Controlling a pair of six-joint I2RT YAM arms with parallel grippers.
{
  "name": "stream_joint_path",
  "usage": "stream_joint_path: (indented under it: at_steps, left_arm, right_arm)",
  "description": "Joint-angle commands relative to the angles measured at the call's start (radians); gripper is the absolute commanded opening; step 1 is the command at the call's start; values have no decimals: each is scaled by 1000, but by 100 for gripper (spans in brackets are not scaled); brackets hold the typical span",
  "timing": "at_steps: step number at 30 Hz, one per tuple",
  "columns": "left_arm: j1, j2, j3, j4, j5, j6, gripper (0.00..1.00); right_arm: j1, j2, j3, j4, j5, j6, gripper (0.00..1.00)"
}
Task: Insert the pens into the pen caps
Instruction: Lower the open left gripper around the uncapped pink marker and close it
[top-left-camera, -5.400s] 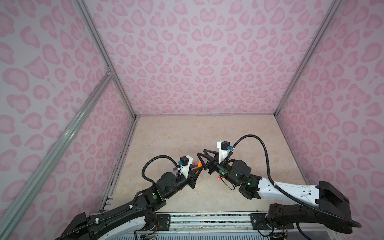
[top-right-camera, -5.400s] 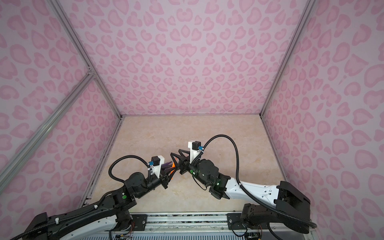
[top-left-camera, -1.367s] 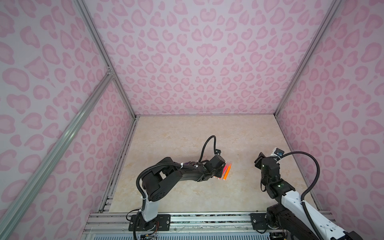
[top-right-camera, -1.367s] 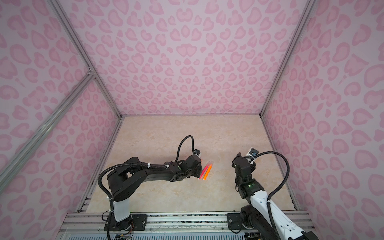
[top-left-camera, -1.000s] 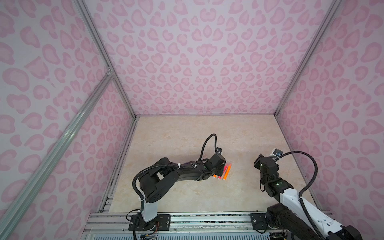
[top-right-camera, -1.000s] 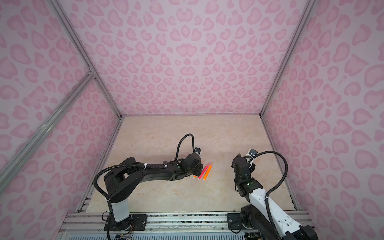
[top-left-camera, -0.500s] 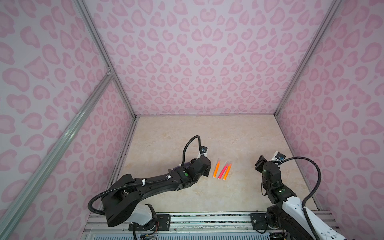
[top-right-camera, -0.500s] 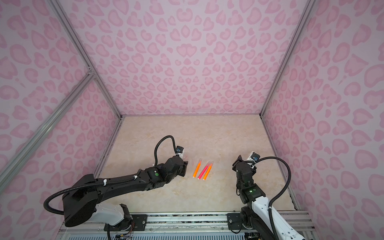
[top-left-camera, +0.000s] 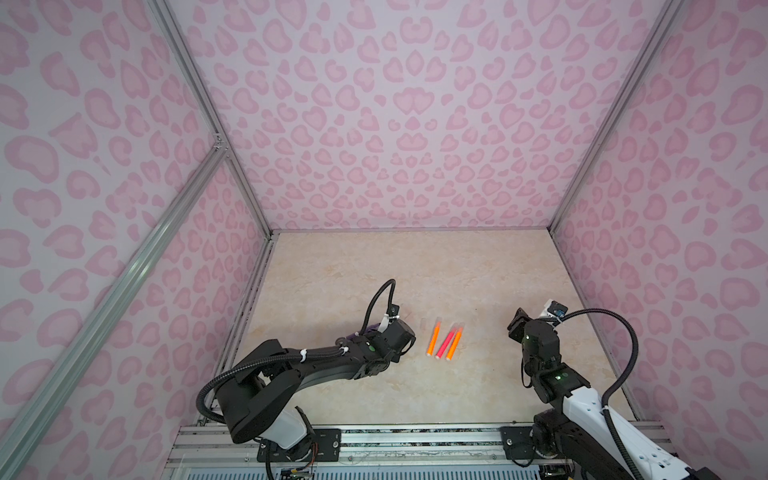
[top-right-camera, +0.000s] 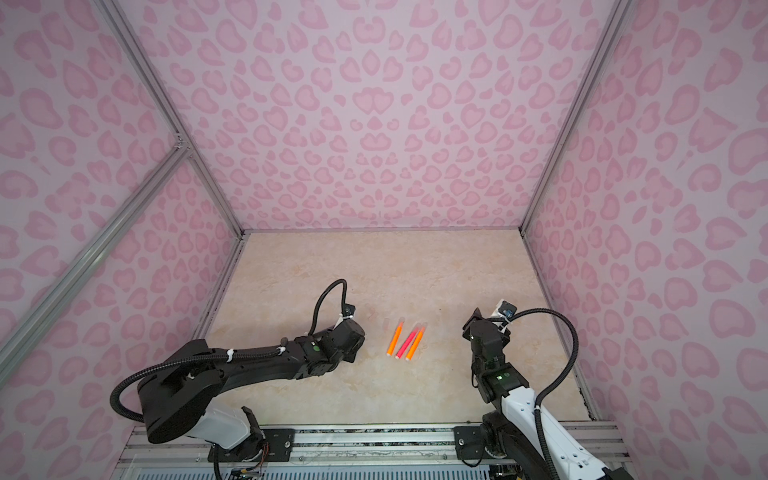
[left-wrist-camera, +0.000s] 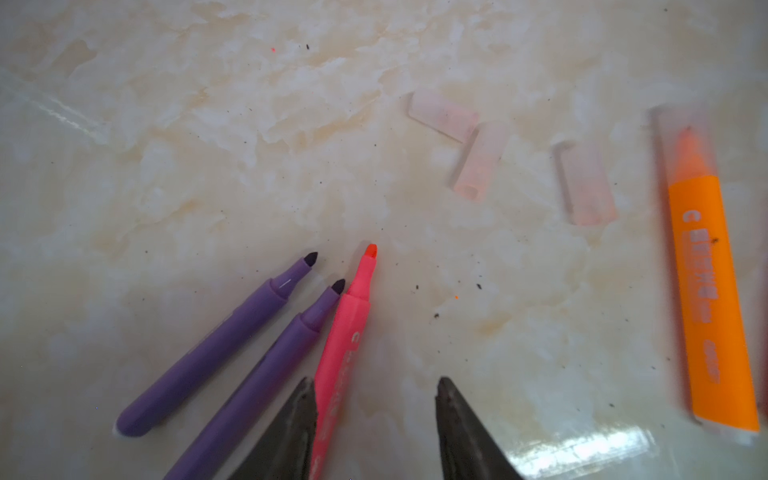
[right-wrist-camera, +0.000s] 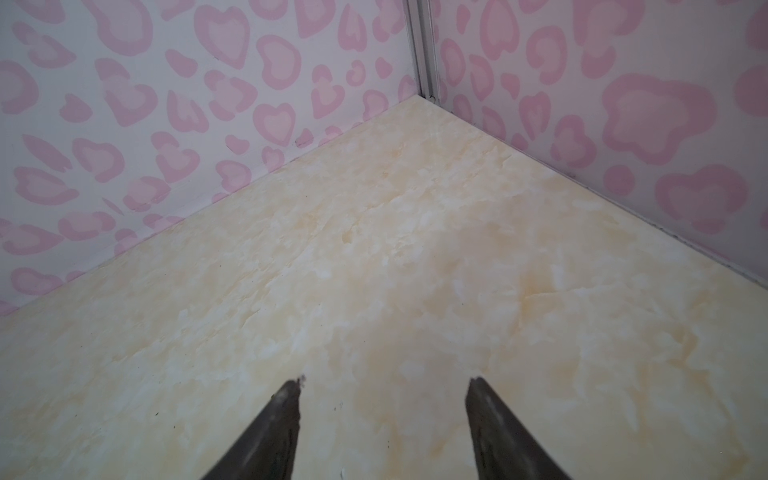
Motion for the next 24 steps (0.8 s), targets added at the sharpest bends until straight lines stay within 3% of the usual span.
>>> stream_joint_path:
  at_steps: [1,14,24]
  left_arm:
    - [3,33,20,-80,-44,-13,49]
    - [19,37,-2,-77,-26,-14,49]
    - [30,39,-18,-9,89,11,42]
  right_arm:
    - [0,-5,-8,3,1,-6,64]
    - [1,-9,-9,2,-1,-5,64]
    - [1,-10,-11,3,-5,-6,64]
